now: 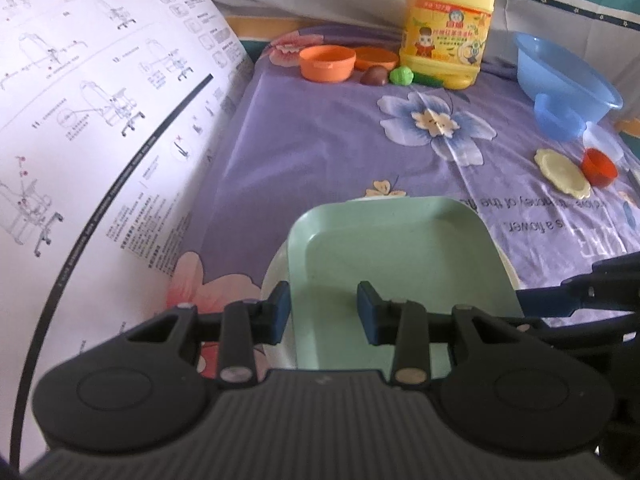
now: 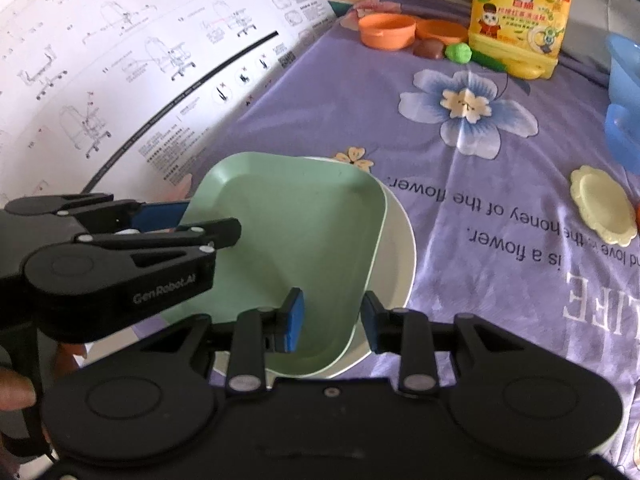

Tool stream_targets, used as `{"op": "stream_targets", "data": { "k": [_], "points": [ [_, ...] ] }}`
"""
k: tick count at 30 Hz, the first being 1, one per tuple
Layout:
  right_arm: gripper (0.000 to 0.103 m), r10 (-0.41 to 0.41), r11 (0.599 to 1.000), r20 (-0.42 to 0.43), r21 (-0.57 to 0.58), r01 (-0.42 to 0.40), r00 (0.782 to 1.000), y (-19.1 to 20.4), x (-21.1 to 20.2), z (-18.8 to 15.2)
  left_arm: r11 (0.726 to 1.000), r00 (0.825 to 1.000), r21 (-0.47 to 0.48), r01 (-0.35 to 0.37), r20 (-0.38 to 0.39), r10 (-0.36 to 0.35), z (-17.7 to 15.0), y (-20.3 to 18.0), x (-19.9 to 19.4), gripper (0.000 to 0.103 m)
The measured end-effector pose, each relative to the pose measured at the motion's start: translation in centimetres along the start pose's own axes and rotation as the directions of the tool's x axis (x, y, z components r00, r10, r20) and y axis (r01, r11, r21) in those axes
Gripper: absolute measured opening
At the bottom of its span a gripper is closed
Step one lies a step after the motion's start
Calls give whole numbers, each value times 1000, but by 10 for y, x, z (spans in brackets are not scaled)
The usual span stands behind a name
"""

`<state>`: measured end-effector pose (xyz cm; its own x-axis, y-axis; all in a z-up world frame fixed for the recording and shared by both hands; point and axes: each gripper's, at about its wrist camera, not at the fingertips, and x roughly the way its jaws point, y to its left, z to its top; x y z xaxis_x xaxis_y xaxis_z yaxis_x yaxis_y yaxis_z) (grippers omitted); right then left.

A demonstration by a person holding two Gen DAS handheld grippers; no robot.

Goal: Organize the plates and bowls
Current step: 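Carry the green plate into the white plate and open the right tool, then move the right tool toward the pale yellow flower-shaped plate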

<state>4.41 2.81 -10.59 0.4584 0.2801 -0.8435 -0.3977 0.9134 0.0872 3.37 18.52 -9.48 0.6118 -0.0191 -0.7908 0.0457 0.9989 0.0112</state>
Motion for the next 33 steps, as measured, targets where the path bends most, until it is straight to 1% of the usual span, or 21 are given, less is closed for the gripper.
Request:
{"op": "stream_targets", "data": {
  "k": [11,14,15,16,17,18,19,20,21,22,23,25,27,30,33],
  "points": [
    [32,11,1000,-42,7,-11,999,-3,19,1,1000,1000,9,1,-28,-1,0,3,18,36],
    [35,19,1000,-37,6,-19,999,-3,18,1,1000,1000,10,-6,-28,6,0,2,20,38],
    [39,23,1000,-35,8,-23,999,-3,18,2,1000,1000,12,-11,-24,11,0,2,20,44],
    [48,28,1000,-32,10,-28,999,-4,18,2,1000,1000,15,-17,-18,18,0,1,19,48],
    [51,29,999,-25,12,-29,999,-5,16,2,999,1000,16,-28,-7,28,0,1,17,52],
    [53,24,1000,-17,12,-24,1000,-5,14,3,999,999,13,-32,3,32,0,1,15,63],
    [58,28,1000,-10,13,-28,1000,-6,12,3,999,999,1,-50,9,50,1,3,13,71],
    [72,37,999,-4,16,-37,999,-8,9,3,998,998,-14,-62,23,62,2,5,10,90],
    [80,53,998,5,20,-53,999,-9,6,4,997,997,-26,-68,37,69,4,7,6,102],
    [96,56,998,20,25,-56,998,-9,1,4,996,995,-38,-76,57,78,5,9,1,103],
    [101,43,999,44,24,-44,998,-8,-5,3,996,994,-47,-81,76,85,7,10,-4,103],
    [101,21,1000,86,6,-22,996,-8,-15,3,994,993,-70,-80,86,86,9,15,-11,103],
    [101,16,1000,99,6,-17,995,-11,-22,4,992,993,-98,-77,82,85,11,21,-13,103],
    [103,9,999,120,34,-13,993,-18,-29,6,988,994,-131,-81,65,90,12,25,-14,103],
    [103,0,998,127,64,-8,992,-27,-33,4,987,994,-133,-86,56,94,13,23,-15,103]
  ]
}}
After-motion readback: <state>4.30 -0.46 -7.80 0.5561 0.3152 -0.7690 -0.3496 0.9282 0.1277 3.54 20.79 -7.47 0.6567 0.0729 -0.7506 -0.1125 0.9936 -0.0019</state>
